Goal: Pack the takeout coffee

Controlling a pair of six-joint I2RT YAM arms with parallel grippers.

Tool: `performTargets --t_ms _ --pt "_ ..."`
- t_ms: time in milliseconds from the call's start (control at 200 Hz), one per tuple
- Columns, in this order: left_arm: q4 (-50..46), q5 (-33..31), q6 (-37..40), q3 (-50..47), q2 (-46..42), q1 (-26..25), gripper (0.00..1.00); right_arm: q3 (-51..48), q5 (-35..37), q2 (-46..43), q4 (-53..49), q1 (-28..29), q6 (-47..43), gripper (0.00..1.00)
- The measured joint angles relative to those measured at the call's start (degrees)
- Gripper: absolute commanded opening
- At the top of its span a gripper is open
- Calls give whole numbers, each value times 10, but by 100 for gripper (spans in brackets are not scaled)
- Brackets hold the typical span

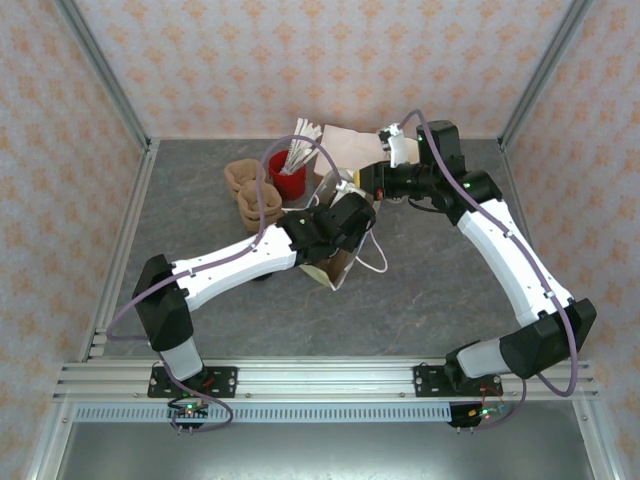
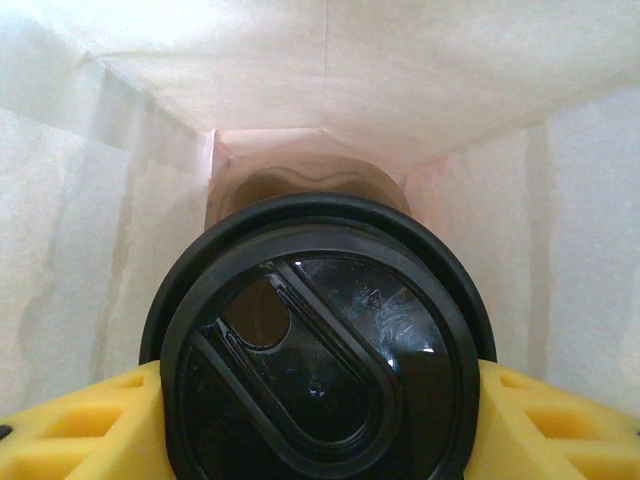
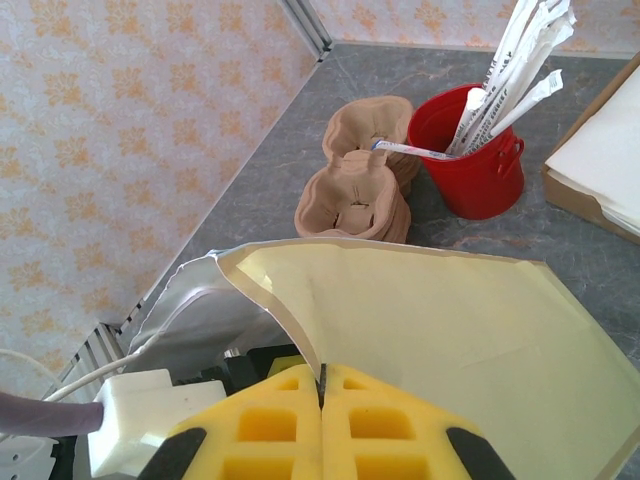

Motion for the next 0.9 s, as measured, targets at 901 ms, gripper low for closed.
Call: performTargets --t_ms 901 --pt "-17 -10 -3 1 -1 3 58 1 -21 13 2 -1 45 0"
